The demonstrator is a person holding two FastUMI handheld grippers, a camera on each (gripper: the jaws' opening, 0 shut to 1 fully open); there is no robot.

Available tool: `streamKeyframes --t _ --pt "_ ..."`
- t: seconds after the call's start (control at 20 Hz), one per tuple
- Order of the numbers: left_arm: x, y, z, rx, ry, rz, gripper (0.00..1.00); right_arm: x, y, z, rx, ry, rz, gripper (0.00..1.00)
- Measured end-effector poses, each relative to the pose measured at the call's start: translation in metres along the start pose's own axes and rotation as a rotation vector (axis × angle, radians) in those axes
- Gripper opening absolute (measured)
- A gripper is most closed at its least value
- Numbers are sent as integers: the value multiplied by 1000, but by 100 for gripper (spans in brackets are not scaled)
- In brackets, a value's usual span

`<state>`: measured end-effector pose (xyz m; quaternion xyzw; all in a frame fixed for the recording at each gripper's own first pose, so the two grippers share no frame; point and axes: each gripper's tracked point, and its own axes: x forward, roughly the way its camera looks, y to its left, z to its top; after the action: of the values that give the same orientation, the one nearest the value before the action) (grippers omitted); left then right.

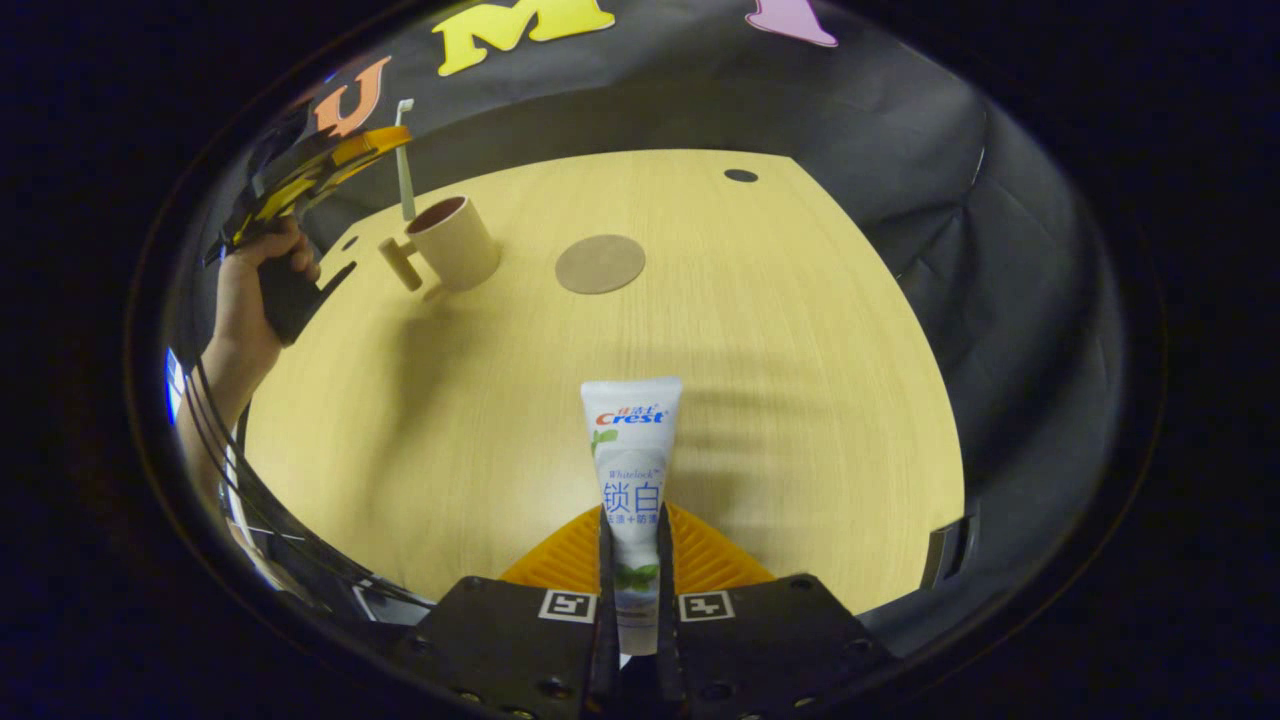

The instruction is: Put the toothbrush and toothpaste on the desktop into the cup, then pick up the cup and place it on the coaster on the desktop.

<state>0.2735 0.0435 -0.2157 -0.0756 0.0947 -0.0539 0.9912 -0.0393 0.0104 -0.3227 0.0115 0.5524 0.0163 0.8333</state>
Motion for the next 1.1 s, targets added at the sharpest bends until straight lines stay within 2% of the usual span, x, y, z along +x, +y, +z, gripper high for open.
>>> streamKeyframes --t 0.4,0.75,0.85,0.9,0.95,1.05,1.1 --pt "13 -7 -16 6 -3 -11 8 0 0 0 4 10 -11 15" --pt "6 -8 -22 33 -10 -16 16 -1 -1 0 13 14 -25 15" --pt "2 -2 -22 45 -7 12 31 0 0 3 10 2 -25 15" --pt "0 -2 -20 40 -10 17 46 1 -1 3 6 -5 -23 15" --pt "-4 -2 -17 34 -18 19 46 1 -1 3 0 -11 -20 15" --pt "-9 1 -10 43 -37 31 85 0 1 3 -5 -13 -8 15" --pt "-12 4 -6 47 -48 36 94 0 1 4 -8 -20 0 15"
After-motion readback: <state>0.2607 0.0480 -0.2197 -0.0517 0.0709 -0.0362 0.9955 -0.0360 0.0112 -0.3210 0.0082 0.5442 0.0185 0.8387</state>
